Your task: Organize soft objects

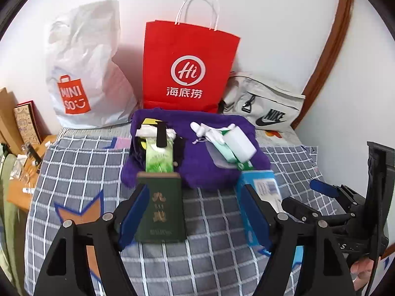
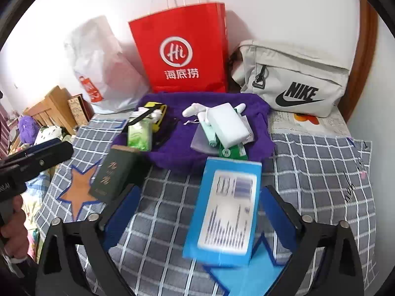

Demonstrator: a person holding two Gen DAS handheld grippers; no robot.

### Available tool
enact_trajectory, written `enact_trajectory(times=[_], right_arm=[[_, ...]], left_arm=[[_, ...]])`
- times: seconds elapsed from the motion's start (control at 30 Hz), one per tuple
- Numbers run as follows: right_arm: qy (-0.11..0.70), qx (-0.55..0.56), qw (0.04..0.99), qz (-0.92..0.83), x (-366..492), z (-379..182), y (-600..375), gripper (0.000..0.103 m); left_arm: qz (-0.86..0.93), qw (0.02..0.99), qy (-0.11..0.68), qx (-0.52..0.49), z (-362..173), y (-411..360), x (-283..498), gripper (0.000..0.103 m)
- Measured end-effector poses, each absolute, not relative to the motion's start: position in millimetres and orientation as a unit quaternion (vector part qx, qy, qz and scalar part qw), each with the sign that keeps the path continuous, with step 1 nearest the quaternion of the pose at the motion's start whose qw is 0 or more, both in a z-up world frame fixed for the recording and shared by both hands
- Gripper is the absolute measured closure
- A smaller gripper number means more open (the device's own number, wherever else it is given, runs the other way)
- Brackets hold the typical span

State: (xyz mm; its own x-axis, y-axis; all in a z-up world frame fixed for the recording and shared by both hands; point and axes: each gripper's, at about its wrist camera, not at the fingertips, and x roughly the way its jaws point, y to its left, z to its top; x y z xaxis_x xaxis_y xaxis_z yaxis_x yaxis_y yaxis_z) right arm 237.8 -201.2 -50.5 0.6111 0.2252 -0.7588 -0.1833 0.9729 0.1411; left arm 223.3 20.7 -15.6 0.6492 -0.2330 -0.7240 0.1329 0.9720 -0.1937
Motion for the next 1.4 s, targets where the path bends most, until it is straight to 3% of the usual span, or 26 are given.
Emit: enact_trajectory(times=[0.67,1.4], right_arm=[[0.363,0.03,0.927,0.083,84.7,-25.6,-223.1,0.0],[0.345,0.025,0.934,0.087,39.6,-21.0,-230.1,0.0]], left_arm=[[-0.034,0.937,0.348,-0.029,-4.8,-6.0,67.2,0.014],[-0.04,0.94,0.337,-0.021,-5.1,-13.7,30.9,0.014]])
